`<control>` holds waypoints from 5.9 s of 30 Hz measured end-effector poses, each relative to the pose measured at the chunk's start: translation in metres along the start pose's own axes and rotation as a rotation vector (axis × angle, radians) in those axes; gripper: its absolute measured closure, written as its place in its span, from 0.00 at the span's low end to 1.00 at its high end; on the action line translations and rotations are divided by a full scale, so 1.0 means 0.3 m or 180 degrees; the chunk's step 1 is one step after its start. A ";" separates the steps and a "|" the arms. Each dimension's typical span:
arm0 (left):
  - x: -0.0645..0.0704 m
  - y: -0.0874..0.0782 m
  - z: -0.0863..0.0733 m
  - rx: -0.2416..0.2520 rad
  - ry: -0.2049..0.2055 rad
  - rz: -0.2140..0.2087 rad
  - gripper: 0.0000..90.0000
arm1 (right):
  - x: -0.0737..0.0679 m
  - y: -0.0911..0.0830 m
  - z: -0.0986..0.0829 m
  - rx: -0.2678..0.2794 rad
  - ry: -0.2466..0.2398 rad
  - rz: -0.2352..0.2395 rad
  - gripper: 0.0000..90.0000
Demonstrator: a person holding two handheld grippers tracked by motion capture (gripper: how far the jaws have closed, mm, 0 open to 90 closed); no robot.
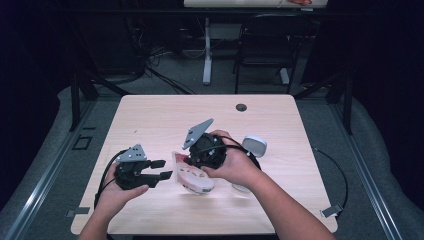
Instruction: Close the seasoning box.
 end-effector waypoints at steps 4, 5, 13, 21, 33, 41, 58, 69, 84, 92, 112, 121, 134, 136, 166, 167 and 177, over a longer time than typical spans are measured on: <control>0.004 0.004 0.000 0.0040 0.0000 -0.0067 0.56 | -0.004 -0.012 0.006 0.0012 -0.0028 -0.0003 1.00; 0.004 0.006 0.000 0.0034 -0.0002 -0.0080 0.56 | -0.005 -0.015 0.008 0.0026 -0.0026 0.0002 1.00; 0.010 0.024 -0.005 0.0010 0.0029 -0.0108 0.56 | -0.006 -0.030 0.020 0.0058 -0.0048 -0.0015 1.00; 0.023 0.042 -0.007 0.0009 0.0059 -0.0194 0.56 | -0.003 -0.036 0.022 0.0053 -0.0051 -0.0006 1.00; 0.030 0.061 -0.011 0.0045 0.0060 -0.0257 0.52 | -0.007 -0.053 0.035 0.0076 -0.0078 -0.0028 1.00; 0.040 0.075 -0.011 0.0023 0.0127 -0.0274 0.49 | -0.010 -0.056 0.039 0.0088 -0.0104 -0.0018 1.00; 0.047 0.124 -0.031 0.0009 0.0109 -0.0415 0.46 | -0.017 -0.060 0.049 0.0114 -0.0148 0.0024 1.00; 0.054 0.142 -0.036 -0.0013 0.0133 -0.0445 0.44 | -0.019 -0.065 0.051 0.0131 -0.0163 0.0054 1.00; 0.055 0.173 -0.053 -0.0018 0.0155 -0.0485 0.40 | -0.021 -0.072 0.057 0.0186 -0.0164 0.0061 1.00; 0.054 0.180 -0.060 -0.0019 0.0148 -0.0498 0.40 | -0.024 -0.075 0.067 0.0180 -0.0192 0.0057 1.00; 0.048 0.206 -0.079 -0.0063 0.0083 -0.0529 0.38 | -0.036 -0.079 0.075 0.0238 -0.0221 0.0049 1.00; 0.046 0.203 -0.084 -0.0072 0.0140 -0.0548 0.49 | -0.033 -0.081 0.073 0.0232 -0.0222 0.0051 1.00; 0.049 0.209 -0.089 -0.0121 0.0241 -0.0589 0.61 | -0.029 -0.081 0.064 0.0211 -0.0214 0.0055 1.00; 0.050 0.210 -0.090 -0.0145 0.0238 -0.0601 0.62 | -0.030 -0.080 0.063 0.0200 -0.0226 0.0059 1.00; 0.050 0.177 -0.078 -0.0252 0.0204 -0.0649 0.77 | 0.000 -0.112 0.018 0.0301 -0.0111 0.0066 0.97; 0.049 0.175 -0.077 -0.0263 0.0200 -0.0642 0.77 | 0.002 -0.113 0.017 0.0297 -0.0109 0.0065 0.97; 0.045 0.166 -0.074 -0.0314 0.0210 -0.0590 0.78 | 0.009 -0.120 0.002 0.0334 -0.0067 0.0034 0.93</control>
Point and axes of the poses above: each handheld gripper's, and its own axes: y roughly forward along the jaws, z roughly out of its top, x roughly to its right, the point moved 2 cm from there along y, roughly forward along the jaws, and after that the axes turned 2 degrees about z, right-handed, at the moved point
